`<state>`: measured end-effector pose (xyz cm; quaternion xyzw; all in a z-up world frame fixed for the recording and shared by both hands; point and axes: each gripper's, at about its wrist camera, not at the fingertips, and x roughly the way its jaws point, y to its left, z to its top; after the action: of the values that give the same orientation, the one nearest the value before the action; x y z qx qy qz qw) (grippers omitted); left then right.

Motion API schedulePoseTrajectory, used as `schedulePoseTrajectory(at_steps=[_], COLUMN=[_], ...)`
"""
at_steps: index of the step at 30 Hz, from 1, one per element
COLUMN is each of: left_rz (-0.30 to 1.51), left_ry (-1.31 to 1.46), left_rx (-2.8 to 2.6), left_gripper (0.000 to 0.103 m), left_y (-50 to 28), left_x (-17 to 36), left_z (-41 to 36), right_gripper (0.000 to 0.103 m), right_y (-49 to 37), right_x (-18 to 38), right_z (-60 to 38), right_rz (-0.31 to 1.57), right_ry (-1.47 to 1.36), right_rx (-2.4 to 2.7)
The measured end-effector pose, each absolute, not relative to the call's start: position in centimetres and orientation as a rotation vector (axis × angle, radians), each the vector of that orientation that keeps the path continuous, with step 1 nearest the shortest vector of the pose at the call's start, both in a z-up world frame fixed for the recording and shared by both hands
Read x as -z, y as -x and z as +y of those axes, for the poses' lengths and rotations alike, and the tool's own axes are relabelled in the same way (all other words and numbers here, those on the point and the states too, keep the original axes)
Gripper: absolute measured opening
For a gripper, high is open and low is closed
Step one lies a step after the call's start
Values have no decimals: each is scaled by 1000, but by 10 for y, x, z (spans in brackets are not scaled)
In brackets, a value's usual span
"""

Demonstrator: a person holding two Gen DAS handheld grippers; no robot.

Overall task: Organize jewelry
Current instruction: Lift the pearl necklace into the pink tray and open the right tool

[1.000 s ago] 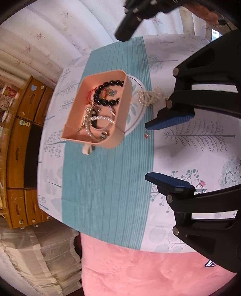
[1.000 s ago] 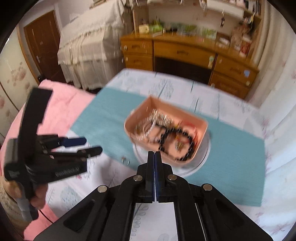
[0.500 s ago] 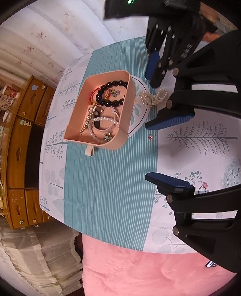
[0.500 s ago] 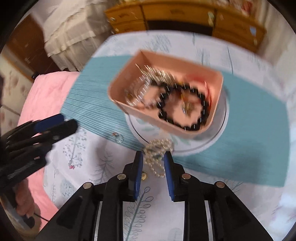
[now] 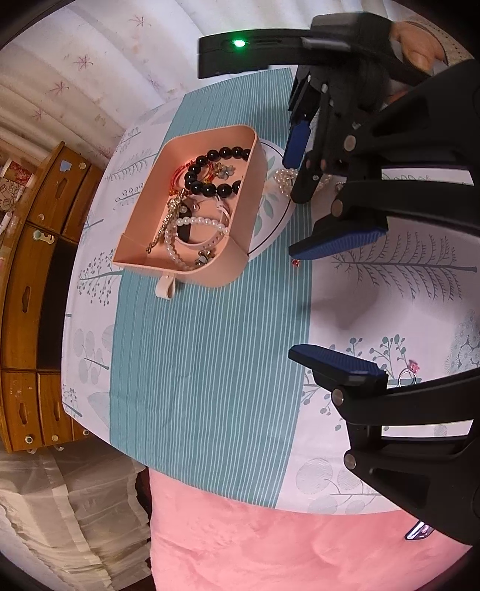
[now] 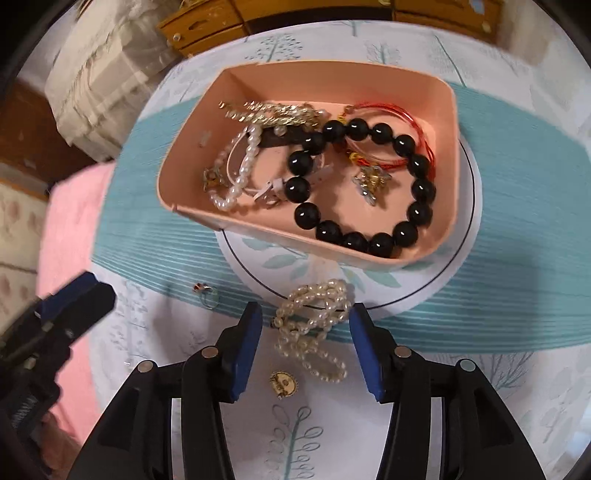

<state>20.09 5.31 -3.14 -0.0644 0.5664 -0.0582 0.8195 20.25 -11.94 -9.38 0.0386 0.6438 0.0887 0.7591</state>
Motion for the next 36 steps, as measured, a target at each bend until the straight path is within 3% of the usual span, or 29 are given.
schedulePoseTrajectory(at_steps=[2, 5, 8, 10, 25, 36], left_rz=[1210, 1214, 1216, 1215, 1175, 1081], left_ry=[142, 147, 152, 153, 149, 143], left_rx=[126, 125, 126, 128, 144, 137], left_gripper=[45, 45, 45, 45, 45, 45], left_y=[-201, -201, -200, -199, -195, -207], left_x=[33, 35, 35, 34, 10, -38], left_z=[55, 56, 57, 57, 50, 45], right_gripper=[44, 21, 18, 8, 5, 5], right_y=[-198, -192, -188, -186, -160, -174], right_x=[94, 94, 89, 82, -68, -182], right_z=[-106, -95, -95, -97, -116, -138], right_rz=[1378, 1355, 1335, 1318, 1024, 789], right_ry=[25, 86, 91, 79, 45, -3], right_rx=[-178, -197, -209, -221, -298, -233])
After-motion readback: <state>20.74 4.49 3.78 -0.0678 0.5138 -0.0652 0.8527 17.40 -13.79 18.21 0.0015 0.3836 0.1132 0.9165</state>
